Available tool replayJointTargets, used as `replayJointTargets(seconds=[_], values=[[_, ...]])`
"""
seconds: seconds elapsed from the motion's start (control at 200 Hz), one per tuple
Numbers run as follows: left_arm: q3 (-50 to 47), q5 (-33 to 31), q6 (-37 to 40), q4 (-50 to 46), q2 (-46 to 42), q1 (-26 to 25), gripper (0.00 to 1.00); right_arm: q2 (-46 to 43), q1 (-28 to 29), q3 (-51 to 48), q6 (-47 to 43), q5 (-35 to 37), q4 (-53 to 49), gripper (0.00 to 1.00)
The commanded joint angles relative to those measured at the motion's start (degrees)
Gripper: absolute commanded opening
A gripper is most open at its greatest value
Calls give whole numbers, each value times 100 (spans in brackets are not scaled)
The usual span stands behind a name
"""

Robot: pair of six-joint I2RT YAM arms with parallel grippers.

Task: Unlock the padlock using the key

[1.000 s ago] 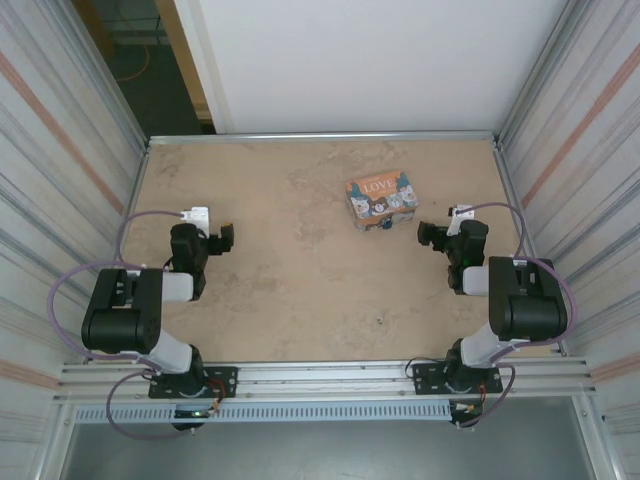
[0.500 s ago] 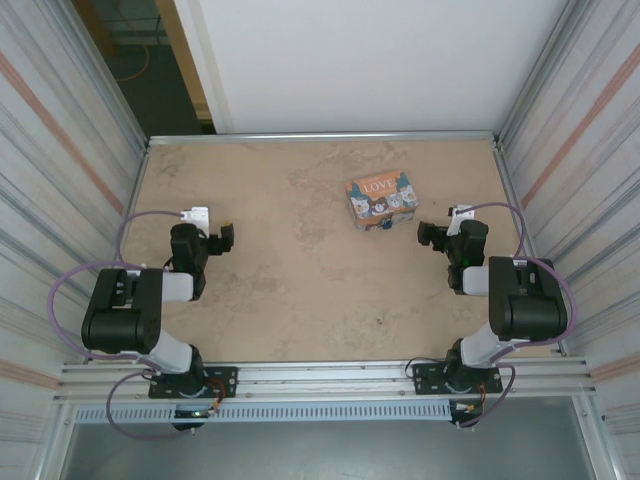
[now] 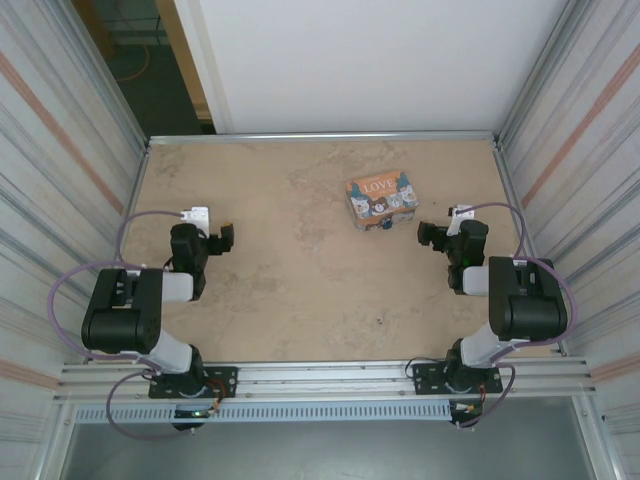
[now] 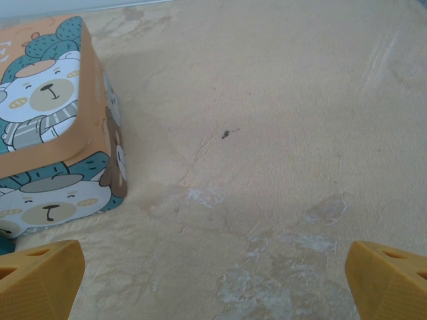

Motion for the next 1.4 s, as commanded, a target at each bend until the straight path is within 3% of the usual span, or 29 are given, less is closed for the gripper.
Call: replayJointTargets(seconds=[0.0,0.326,0.421,0.551,0.666,0.832,1.097,1.398], values=[[26,36,-34,67,-63,-30,99,-121,4,53,76,-22,-24,99],[220,-567,296,-1211,-1466,-526,99,-1045,-99,459,329,186,-1506,99],[418,-460,-96,-1670,-1855,-550,99,-1470,-176,565,544,99,-2043,99],[1181,-262,-1192,-3159,-2024,-544,99,-1869,-275,1012,904,-213,-3213,99],[1803,160,-1812,-4036,-1680,-703,99,-1863,-329,1552,1296,-662,-4144,99],[2392,443,-2280,-4182,-959,-1551,99,-1526,-333,2017,1714,-1438,-4441,99],[3546,1340,-3266,-3780,635,-2604,99,-332,-346,2787,1984,-2321,-4449,99],[4776,2415,-4135,-3415,2203,-3091,98,992,-428,3531,1857,-3028,-4282,99]])
